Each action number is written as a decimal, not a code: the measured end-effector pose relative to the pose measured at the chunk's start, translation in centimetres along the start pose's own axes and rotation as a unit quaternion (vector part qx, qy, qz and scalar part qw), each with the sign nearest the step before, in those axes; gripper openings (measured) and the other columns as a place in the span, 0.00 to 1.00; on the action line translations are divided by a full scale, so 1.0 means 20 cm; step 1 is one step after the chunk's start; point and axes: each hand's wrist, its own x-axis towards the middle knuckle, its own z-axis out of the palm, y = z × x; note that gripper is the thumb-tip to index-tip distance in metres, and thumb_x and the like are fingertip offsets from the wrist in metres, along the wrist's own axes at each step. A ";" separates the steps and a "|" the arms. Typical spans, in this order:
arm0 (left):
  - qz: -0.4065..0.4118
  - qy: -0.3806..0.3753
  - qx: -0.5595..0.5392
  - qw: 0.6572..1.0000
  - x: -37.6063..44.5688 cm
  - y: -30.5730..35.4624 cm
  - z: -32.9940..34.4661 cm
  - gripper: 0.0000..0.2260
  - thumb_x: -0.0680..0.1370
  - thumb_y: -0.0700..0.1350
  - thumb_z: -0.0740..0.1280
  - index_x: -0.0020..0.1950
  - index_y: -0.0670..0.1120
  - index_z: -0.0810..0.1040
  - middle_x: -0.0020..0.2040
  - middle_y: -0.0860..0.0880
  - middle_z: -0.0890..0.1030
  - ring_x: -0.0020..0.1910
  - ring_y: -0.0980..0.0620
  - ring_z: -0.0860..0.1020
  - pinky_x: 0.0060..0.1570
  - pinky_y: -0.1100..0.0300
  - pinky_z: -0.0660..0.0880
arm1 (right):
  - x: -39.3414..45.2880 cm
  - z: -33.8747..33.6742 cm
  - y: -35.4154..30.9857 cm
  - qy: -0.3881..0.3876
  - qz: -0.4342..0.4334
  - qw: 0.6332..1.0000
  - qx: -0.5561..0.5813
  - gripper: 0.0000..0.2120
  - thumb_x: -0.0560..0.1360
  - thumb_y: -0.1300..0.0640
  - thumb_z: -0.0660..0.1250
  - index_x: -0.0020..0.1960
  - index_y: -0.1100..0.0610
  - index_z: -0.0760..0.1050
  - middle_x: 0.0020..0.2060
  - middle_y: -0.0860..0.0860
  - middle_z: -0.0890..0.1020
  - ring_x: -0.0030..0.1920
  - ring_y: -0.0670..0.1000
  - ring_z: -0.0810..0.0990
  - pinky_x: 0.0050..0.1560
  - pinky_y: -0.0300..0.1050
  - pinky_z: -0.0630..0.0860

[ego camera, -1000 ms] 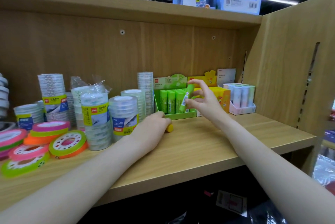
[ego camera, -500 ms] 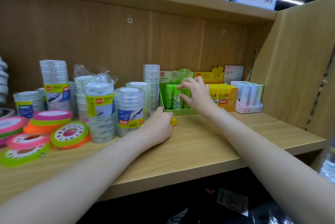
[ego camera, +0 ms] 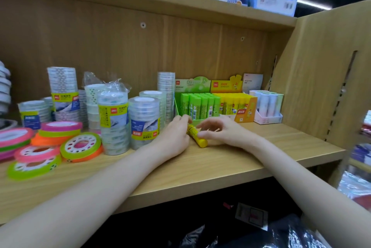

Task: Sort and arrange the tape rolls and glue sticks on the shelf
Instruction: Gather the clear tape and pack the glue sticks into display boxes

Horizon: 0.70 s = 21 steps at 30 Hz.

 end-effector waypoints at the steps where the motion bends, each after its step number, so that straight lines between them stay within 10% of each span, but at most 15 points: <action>1: 0.002 -0.004 0.012 1.000 0.00 0.00 0.00 0.17 0.77 0.37 0.57 0.66 0.43 0.67 0.64 0.43 0.70 0.64 0.45 0.69 0.62 0.54 0.66 | 0.00 0.00 -0.01 -0.008 0.004 1.000 0.001 0.09 0.73 0.52 0.69 0.53 0.49 0.76 0.45 0.48 0.81 0.45 0.44 0.77 0.43 0.30 0.70; 11: 0.062 -0.019 0.153 0.986 0.00 0.02 0.01 0.17 0.80 0.45 0.56 0.69 0.50 0.68 0.64 0.47 0.72 0.62 0.45 0.69 0.62 0.51 0.65 | -0.19 -0.01 -0.01 0.065 -0.005 0.994 -0.083 0.08 0.71 0.56 0.71 0.48 0.51 0.75 0.45 0.50 0.80 0.46 0.47 0.77 0.48 0.40 0.74; 17: 0.078 0.052 0.212 0.973 0.11 0.03 0.01 0.20 0.79 0.43 0.57 0.72 0.46 0.63 0.72 0.46 0.62 0.70 0.46 0.60 0.67 0.51 0.59 | -0.05 -0.20 0.04 0.317 0.041 0.940 0.119 0.11 0.73 0.64 0.68 0.54 0.56 0.74 0.42 0.49 0.77 0.44 0.50 0.78 0.47 0.48 0.77; 21: 0.037 -0.006 0.188 0.982 0.16 0.04 0.06 0.21 0.79 0.43 0.56 0.72 0.43 0.63 0.74 0.43 0.59 0.70 0.43 0.61 0.68 0.48 0.61 | 0.11 -0.26 0.09 0.426 0.013 0.905 -0.009 0.11 0.75 0.64 0.65 0.57 0.59 0.71 0.43 0.49 0.75 0.43 0.48 0.74 0.47 0.44 0.74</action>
